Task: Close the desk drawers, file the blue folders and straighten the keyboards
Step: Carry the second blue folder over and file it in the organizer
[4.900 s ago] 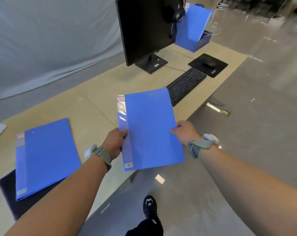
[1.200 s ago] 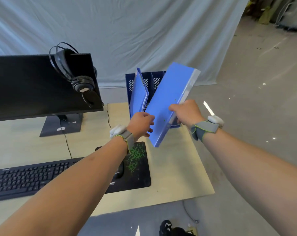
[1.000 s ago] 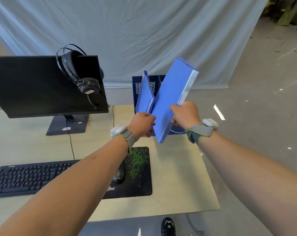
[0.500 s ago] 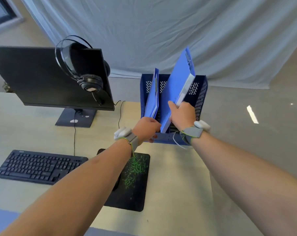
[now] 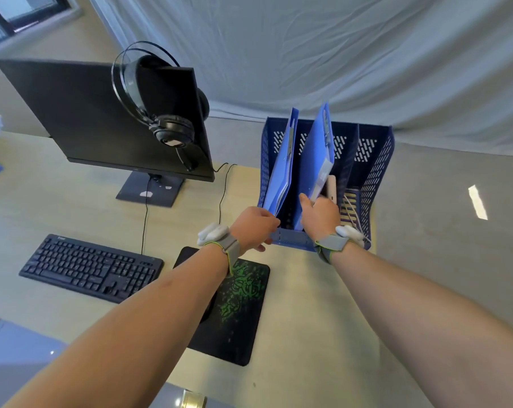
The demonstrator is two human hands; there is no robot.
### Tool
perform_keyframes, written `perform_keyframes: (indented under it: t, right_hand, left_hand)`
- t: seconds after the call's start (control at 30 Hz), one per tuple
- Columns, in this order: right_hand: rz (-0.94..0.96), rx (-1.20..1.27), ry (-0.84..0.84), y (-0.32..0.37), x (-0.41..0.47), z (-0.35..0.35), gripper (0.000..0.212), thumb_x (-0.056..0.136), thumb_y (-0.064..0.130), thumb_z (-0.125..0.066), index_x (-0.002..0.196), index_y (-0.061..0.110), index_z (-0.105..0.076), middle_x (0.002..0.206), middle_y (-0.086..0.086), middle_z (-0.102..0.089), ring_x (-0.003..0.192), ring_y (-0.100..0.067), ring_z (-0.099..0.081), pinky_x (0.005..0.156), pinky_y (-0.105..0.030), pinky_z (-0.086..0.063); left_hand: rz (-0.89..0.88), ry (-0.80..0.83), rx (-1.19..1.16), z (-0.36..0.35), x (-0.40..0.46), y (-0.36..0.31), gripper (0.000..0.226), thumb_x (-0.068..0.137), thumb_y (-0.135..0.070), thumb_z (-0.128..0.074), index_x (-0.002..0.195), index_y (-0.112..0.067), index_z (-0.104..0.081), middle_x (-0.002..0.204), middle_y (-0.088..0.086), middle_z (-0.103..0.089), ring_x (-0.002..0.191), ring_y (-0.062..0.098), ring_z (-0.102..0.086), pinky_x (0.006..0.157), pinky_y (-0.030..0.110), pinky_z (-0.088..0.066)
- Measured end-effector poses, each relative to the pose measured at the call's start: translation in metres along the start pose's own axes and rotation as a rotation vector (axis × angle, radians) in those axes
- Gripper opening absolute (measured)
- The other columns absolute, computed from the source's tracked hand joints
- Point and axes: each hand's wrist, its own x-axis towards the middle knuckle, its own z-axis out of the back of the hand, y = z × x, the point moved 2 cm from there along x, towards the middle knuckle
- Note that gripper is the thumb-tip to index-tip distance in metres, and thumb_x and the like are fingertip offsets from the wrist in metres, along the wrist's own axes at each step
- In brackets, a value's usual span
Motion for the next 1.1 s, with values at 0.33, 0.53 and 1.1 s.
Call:
perform_keyframes:
  t: [0.33, 0.53, 1.1]
  right_hand:
    - [-0.036, -0.312, 0.278, -0.005, -0.02, -0.006, 0.056, 0.103, 0.044, -0.026, 0.096, 0.001, -0.061, 0.098, -0.024, -0.063, 0.097, -0.041, -0.061, 0.073, -0.039, -0.041]
    - [-0.009, -0.482, 0.431, 0.028, -0.043, -0.007, 0.019, 0.101, 0.011, -0.036, 0.092, 0.006, -0.052, 0.086, -0.013, -0.056, 0.064, -0.023, -0.049, 0.055, -0.03, -0.035]
    - [0.209, -0.647, 0.781, 0.246, -0.237, -0.207, 0.038, 0.101, 0.015, -0.042, 0.063, 0.01, -0.042, 0.067, -0.006, -0.045, 0.056, -0.022, -0.043, 0.051, -0.027, -0.03]
  left_hand:
    - [0.0, 0.001, 0.087, 0.018, -0.007, 0.019, 0.028, 0.096, -0.024, -0.054, 0.11, -0.003, -0.067, 0.11, 0.021, -0.069, 0.076, 0.023, -0.067, 0.069, 0.044, -0.062]
    - [0.008, -0.015, 0.075, 0.037, -0.02, 0.033, 0.024, 0.096, -0.024, -0.054, 0.106, -0.008, -0.068, 0.11, 0.019, -0.07, 0.079, 0.023, -0.07, 0.068, 0.041, -0.062]
    - [0.085, -0.292, 0.083, 0.284, -0.16, 0.233, 0.019, 0.092, -0.028, -0.062, 0.099, -0.012, -0.07, 0.086, 0.01, -0.073, 0.075, 0.03, -0.072, 0.069, 0.042, -0.061]
